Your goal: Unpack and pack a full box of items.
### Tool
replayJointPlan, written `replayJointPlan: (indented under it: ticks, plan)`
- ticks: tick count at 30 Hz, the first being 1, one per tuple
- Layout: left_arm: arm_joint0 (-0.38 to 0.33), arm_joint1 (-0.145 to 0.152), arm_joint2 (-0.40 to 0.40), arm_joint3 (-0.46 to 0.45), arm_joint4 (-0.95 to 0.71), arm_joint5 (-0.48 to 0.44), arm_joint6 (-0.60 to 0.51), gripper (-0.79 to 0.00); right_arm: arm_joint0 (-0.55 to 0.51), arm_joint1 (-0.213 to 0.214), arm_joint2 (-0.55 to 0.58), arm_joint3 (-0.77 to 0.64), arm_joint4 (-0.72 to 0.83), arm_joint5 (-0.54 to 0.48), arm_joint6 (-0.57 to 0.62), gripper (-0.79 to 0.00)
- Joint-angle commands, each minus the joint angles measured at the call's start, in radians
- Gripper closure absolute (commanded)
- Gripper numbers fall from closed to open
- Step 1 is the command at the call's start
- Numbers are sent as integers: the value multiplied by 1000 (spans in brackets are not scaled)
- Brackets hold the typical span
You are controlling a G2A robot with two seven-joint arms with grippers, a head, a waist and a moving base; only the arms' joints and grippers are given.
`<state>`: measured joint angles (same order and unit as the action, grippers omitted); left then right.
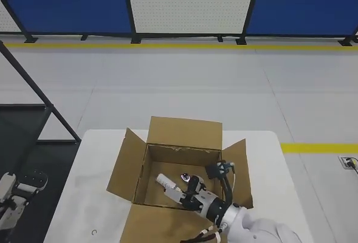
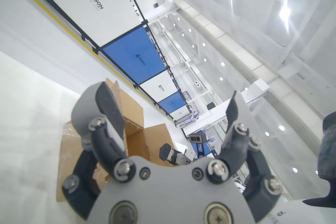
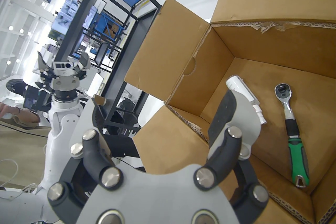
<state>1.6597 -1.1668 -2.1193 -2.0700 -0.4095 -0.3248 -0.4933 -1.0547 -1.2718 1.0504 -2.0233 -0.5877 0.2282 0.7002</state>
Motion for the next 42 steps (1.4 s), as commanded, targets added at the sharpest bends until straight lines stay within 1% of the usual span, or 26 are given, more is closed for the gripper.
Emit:
replayJointPlan:
  ticks: [1, 2, 3, 5, 6, 9, 11, 14, 16, 18, 20, 21, 33, 36, 40, 42]
  plan:
    - [-1, 0, 13, -15, 6, 17, -5, -785, 139, -11, -90, 54, -145, 37, 151, -785]
    - [-2, 1, 18, -19, 9, 22, -5, -785, 204, -18, -127, 97, -190, 46, 203, -785]
    - [-2, 0, 21, -24, 7, 26, -3, -785, 270, -27, -173, 134, -207, 24, 270, -785]
    - [7, -1, 20, -33, -2, 31, -4, -785, 393, -48, -239, 230, -249, 23, 349, -785]
    - [13, -1, 17, -35, -11, 33, -4, -785, 452, -60, -282, 266, -267, 0, 395, -785]
    - [34, -3, -1, -35, -39, 36, -8, -785, 586, -97, -367, 397, -268, -58, 435, -785]
    - [49, -4, -14, -33, -54, 32, -9, -785, 655, -124, -413, 486, -255, -88, 446, -785]
    - [70, -7, -29, -34, -78, 29, -7, -785, 741, -168, -485, 619, -246, -128, 450, -785]
    - [81, -9, -37, -36, -85, 25, -2, -785, 782, -200, -527, 708, -241, -121, 438, -785]
    - [92, -12, -40, -38, -97, 29, 17, -785, 805, -233, -560, 790, -218, -107, 403, -785]
    - [99, -14, -35, -45, -111, 43, 36, -785, 820, -263, -585, 874, -184, -116, 385, -785]
    - [99, -14, -35, -45, -111, 43, 36, -785, 826, -272, -589, 908, -179, -96, 383, -785]
    - [99, -14, -35, -45, -111, 43, 36, -785, 826, -272, -589, 908, -179, -96, 383, -785]
    - [93, -14, -28, -56, -104, 53, 31, -785, 807, -276, -592, 962, -170, -160, 363, -785]
    - [88, -14, -22, -59, -95, 57, 14, -785, 815, -299, -628, 1036, -201, -247, 356, -785]
    - [88, -14, -19, -58, -103, 57, 9, -785, 817, -312, -642, 1078, -213, -291, 333, -785]
